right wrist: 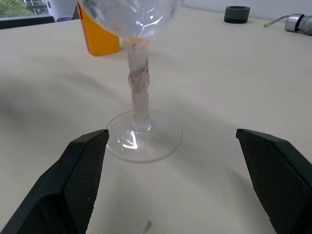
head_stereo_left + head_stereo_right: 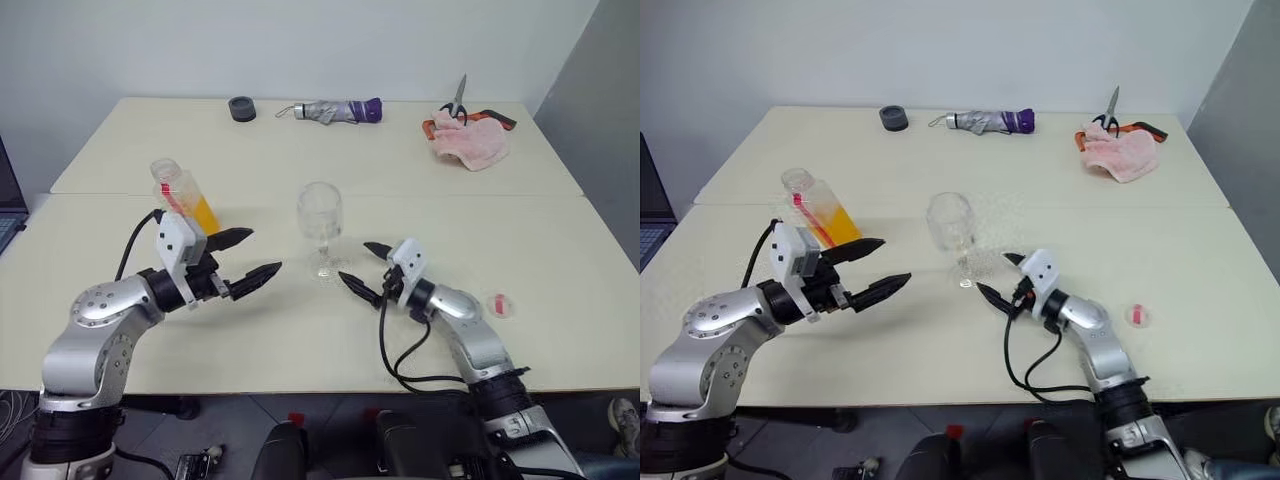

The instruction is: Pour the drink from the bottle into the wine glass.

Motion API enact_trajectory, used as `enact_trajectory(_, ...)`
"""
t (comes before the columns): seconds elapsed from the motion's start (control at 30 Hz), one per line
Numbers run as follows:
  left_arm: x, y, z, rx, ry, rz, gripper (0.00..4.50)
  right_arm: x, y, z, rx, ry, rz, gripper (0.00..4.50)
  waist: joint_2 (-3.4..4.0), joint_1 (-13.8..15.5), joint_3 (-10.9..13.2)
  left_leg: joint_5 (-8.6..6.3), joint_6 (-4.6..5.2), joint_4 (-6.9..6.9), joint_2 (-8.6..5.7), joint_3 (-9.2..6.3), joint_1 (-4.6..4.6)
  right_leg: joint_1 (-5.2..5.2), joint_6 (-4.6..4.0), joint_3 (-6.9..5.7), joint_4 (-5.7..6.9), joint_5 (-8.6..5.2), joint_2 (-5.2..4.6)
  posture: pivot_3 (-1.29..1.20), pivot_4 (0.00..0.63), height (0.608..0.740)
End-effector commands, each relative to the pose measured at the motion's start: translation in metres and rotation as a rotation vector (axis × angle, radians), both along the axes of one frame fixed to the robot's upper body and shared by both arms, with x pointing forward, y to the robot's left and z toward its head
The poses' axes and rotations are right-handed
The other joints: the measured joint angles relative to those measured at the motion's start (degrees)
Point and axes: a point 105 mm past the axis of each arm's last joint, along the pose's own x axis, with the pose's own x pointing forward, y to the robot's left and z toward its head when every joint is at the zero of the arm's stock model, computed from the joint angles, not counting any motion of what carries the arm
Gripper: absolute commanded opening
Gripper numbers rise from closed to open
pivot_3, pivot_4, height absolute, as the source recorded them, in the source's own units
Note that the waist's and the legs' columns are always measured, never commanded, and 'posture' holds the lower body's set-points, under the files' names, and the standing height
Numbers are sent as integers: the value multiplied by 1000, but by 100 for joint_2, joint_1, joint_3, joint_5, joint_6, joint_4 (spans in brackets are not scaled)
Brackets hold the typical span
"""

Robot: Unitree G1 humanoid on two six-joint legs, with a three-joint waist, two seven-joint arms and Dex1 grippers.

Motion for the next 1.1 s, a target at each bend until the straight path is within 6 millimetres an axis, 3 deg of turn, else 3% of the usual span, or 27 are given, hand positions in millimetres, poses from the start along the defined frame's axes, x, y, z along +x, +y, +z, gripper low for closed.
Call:
enact_trajectory(0.03,-4,6,2,-18,-53,73,4500,-12,-10,21,-5,-58,29,4455,0,0,0,0,0,0,0,1,0,0,0,1,-1,0,0,0,150,740)
enact_trajectory(0.23,-1,33,-25,-48,-62,318,4500,-42,-21,26,-83,-61,100,4455,-2,18,-1,0,0,1,-1,-3,1,7,1,2,-6,-1,-1,0,150,740)
enact_trajectory(0.4,3,77,-53,26,-101,672,4500,-69,-22,32,-125,-42,210,4455,-3,27,-1,0,0,1,-3,-1,10,13,2,3,-6,-1,-1,0,150,740)
enact_trajectory(0.5,7,90,-55,47,-114,744,4500,-73,-21,36,-111,-18,237,4455,-16,32,-4,0,0,3,-9,-4,9,15,2,0,-7,-1,0,0,150,740)
enact_trajectory(0.6,10,96,-56,72,-117,751,4500,-65,-22,38,-105,-23,182,4455,-17,43,-4,0,0,3,-9,-5,10,15,3,-5,-6,-1,3,0,150,740)
enact_trajectory(0.87,1,47,-48,-26,-78,432,4500,-31,-7,29,48,86,19,4455,-17,43,-4,0,-1,1,-2,-1,9,15,1,-2,-5,0,4,0,150,740)
enact_trajectory(1.1,-10,22,-41,42,-52,230,4500,-8,30,26,105,86,19,4455,-16,16,-4,0,-1,-1,-5,0,13,14,1,-3,-4,-1,6,0,150,740)
